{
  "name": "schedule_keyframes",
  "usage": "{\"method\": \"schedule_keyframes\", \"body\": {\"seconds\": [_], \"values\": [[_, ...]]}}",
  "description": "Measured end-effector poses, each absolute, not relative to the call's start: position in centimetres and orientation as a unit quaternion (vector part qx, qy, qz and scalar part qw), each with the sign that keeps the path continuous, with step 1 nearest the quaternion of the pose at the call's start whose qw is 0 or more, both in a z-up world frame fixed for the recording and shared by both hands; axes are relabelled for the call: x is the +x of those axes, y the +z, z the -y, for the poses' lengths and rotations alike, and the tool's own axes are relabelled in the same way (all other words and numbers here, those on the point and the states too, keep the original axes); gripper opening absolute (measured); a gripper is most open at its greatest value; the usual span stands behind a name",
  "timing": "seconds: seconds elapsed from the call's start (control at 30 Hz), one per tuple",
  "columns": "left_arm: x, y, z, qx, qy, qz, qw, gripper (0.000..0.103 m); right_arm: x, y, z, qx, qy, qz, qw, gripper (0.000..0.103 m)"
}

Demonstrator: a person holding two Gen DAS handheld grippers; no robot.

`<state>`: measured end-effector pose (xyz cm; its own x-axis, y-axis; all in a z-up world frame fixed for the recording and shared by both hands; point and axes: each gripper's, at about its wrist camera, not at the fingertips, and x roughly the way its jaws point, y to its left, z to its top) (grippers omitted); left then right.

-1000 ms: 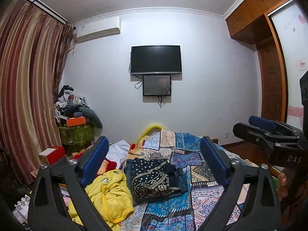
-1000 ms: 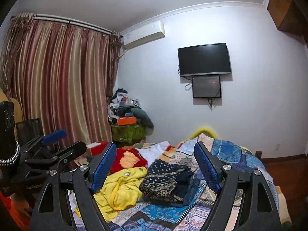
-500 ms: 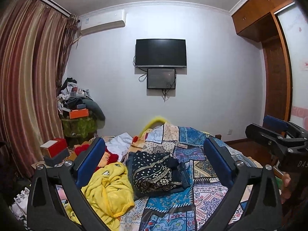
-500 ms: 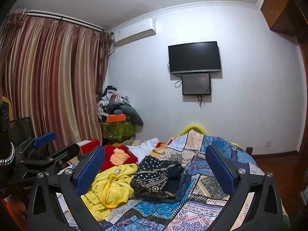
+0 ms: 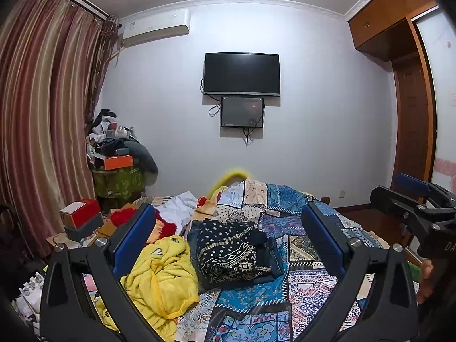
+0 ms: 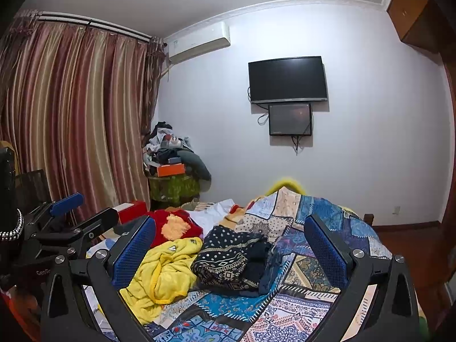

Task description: Fold large clothes

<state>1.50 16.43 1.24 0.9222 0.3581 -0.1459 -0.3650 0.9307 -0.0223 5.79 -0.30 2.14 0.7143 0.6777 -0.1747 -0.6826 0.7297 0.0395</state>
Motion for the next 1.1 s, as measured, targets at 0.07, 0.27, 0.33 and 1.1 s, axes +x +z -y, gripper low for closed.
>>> {"method": "schedule_keyframes", "body": {"seconds": [0.07,0.27,0.33,1.1], "values": [[1.47,1.24,-16.42,-0.025,0.184,-0.071,0.98,0.103,5.87,2.14,0.24,-0.013,0.367,-0.089,0.926,0.103],[1.45,1.23,-16.49,-0.027,0.182,-0.072,0.98,0.103,5.88,2.14,0.25,-0.014,0.367,-0.089,0.926,0.103],[1.4,1.25,-16.54,-0.028,0.18,-0.07,0.981,0.103,5.88,2.11,0.26,-0.013,0.367,-0.088,0.926,0.103],[1.51,1.36,-16.67,-0.027,0.174,-0.073,0.982,0.103,5.95,1.68,0.45,-0.004,0.368,-0.092,0.925,0.103]]}}
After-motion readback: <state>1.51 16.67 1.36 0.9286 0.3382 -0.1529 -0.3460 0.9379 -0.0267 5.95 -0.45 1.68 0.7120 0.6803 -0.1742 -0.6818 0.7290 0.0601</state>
